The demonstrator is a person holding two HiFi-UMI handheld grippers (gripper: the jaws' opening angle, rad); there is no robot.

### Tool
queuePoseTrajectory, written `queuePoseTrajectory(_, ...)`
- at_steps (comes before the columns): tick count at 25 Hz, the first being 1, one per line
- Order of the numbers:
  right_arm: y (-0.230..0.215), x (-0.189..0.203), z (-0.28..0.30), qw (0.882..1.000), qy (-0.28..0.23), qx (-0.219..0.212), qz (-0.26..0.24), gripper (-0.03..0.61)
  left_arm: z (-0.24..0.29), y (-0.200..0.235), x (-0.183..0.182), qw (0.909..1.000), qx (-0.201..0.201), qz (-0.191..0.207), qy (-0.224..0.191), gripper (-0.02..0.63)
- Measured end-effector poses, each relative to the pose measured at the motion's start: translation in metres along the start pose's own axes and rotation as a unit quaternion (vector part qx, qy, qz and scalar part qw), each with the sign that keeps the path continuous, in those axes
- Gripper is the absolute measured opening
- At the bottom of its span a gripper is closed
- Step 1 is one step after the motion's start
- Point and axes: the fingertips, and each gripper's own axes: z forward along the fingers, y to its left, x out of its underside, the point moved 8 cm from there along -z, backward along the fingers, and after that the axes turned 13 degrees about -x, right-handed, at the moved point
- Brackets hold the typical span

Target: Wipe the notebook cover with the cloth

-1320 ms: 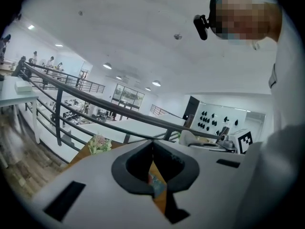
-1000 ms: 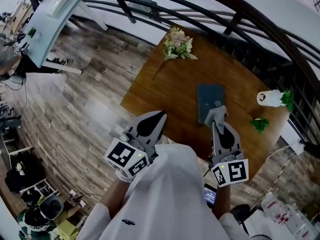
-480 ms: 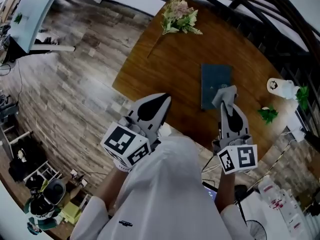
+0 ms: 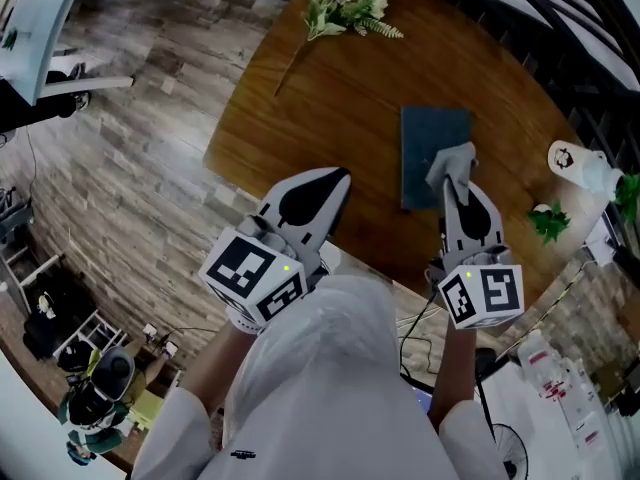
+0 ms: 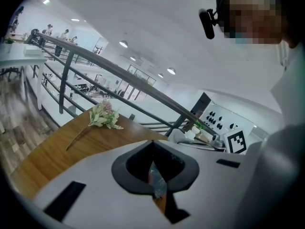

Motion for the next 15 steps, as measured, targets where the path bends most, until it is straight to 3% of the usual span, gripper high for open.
queuePoseTrajectory(15,-0.034,0.017,0.052,0.998,0.061,-0.015,-0.009,0.034,0.049,0.017,0.029,0.9995,-0.007,0.011,0.029,0.018)
